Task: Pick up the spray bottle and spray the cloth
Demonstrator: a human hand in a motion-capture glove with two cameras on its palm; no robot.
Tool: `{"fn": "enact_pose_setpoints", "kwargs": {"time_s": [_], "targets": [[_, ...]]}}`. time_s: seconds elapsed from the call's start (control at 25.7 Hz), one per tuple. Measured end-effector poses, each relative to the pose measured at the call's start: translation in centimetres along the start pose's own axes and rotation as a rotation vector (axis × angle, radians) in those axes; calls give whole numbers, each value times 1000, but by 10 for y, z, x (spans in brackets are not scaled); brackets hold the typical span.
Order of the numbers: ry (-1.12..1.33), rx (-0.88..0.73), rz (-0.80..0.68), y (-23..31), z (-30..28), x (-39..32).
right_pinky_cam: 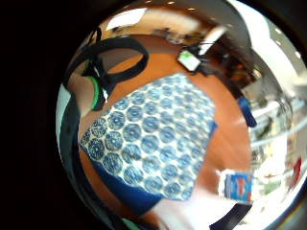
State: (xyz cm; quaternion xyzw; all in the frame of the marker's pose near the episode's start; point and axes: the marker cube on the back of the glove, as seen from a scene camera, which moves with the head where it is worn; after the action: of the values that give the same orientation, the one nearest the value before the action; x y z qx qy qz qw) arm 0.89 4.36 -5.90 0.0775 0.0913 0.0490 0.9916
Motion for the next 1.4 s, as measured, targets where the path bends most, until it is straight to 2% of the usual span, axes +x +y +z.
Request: {"fn": "enact_pose_setpoints", "kwargs": {"time_s": [0.19,0.31,0.43,0.7,0.78,0.86,1.01,1.17,1.4], "targets": [[134,269,217,36,-83,44],[177,392,368,62,-112,81],[105,426,533,71,-114,123],[-188,387,890,63,-85,213],[-258,361,896,42,-65,223],[-329,351,836,15,-39,225],[-548,428,748,-22,3,219],[-782,484,788,-28,29,216],[-876,463,813,-21,49,226]]}}
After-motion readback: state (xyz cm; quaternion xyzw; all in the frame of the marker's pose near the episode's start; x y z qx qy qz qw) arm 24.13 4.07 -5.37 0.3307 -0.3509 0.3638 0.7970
